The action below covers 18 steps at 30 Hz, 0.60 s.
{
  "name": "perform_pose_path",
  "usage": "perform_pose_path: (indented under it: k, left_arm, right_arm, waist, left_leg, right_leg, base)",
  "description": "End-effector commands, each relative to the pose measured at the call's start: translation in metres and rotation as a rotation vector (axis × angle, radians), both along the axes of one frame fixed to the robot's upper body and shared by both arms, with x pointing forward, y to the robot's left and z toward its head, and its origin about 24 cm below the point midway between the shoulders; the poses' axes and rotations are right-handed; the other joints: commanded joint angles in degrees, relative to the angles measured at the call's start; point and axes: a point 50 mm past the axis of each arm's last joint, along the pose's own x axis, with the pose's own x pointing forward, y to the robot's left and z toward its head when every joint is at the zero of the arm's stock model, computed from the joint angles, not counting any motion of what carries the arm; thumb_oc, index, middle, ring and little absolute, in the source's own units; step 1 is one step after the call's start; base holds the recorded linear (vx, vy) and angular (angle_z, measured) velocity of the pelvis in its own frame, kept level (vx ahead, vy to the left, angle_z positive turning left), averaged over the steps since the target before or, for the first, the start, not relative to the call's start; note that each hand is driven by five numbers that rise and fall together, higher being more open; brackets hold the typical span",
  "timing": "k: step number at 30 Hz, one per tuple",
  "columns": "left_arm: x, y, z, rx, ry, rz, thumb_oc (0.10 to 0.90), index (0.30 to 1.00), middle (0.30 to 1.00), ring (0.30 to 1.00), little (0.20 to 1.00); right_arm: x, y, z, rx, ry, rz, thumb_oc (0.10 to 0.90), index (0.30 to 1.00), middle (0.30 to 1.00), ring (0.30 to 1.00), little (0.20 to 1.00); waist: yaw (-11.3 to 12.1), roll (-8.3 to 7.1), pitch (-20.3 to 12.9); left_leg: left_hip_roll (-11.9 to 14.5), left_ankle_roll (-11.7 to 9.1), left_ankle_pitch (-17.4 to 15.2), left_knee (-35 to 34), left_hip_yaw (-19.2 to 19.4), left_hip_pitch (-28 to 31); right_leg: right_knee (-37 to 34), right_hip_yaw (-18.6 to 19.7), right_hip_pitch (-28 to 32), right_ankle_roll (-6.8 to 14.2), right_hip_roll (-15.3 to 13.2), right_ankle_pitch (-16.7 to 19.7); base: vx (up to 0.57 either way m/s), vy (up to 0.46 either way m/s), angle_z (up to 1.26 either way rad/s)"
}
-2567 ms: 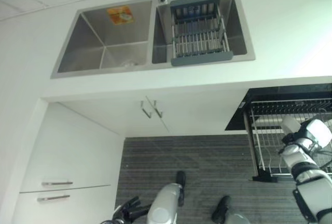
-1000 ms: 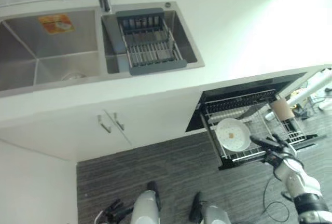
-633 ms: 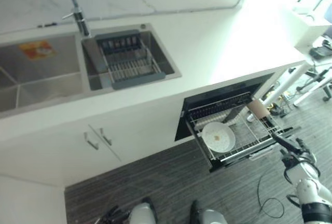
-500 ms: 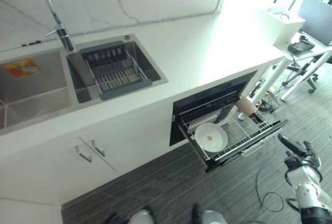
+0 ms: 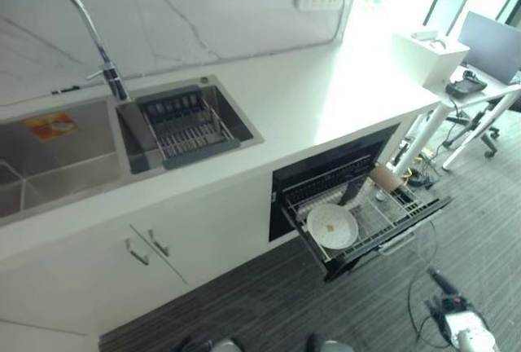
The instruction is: Place the dishes in the dishwasher.
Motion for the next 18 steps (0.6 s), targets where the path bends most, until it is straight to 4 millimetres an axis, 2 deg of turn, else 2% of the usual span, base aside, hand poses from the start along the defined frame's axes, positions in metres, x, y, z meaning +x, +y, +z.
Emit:
perform_pose_path:
  k: [1,2,9,13,18]
  left_arm:
    - [-0.001,0.011,0.003,0.044,0.014,-0.079,0.8,0.9,0.9,0.9,0.9]
    - [-0.001,0.012,0.003,0.045,0.021,-0.081,0.8,0.9,0.9,0.9,0.9]
    - [-0.005,0.017,0.003,0.05,0.05,-0.097,0.8,0.9,0.9,0.9,0.9]
    - [-0.005,0.018,0.003,0.056,0.058,-0.1,0.8,0.9,0.9,0.9,0.9]
    - [0.002,0.025,0.007,0.082,0.059,-0.113,0.8,0.9,0.9,0.9,0.9]
  right_arm:
    - [0.043,-0.025,0.038,-0.015,-0.274,-0.06,0.436,0.354,0.354,0.354,0.354]
    - [0.039,-0.025,0.032,0.021,-0.259,-0.081,0.4,0.3,0.3,0.3,0.3]
    - [0.031,-0.03,0.021,0.114,-0.199,-0.183,0.4,0.3,0.3,0.3,0.3]
    - [0.034,-0.033,0.023,0.119,-0.192,-0.202,0.4,0.3,0.3,0.3,0.3]
    - [0.043,-0.044,0.036,0.092,-0.194,-0.239,0.4,0.3,0.3,0.3,0.3]
  waist:
    - [1.46,0.35,1.03]
    - [1.82,0.5,0.89]
    - [4.51,1.51,0.12]
    - [5.62,1.98,-0.02]
    - [8.35,3.03,0.44]
  left_leg:
    - [3.23,-6.32,0.09,-4.98,-4.71,4.41]
    - [3.19,-6.33,0.12,-4.98,-4.87,4.49]
    - [2.4,-6.26,-0.03,-4.98,-6.31,4.8]
    - [1.75,-6.15,-0.02,-4.98,-7.1,4.67]
    - [-0.13,-5.89,0.28,-4.98,-9.28,3.43]
  right_leg:
    - [4.14,-2.49,2.04,3.49,-3.07,-5.29]
    - [4.14,-2.66,2.23,3.47,-3.05,-5.35]
    - [4.14,-4.08,3.53,3.32,-3.32,-5.84]
    - [4.14,-4.9,4.14,3.35,-3.65,-6.0]
    - [4.14,-7.12,5.03,3.61,-5.06,-5.79]
  base:
    - [0.03,-0.017,0.1]
    - [0.03,-0.015,0.16]
    - [0.04,-0.024,0.1]
    - [0.04,-0.018,0.11]
    - [0.02,-0.017,0.35]
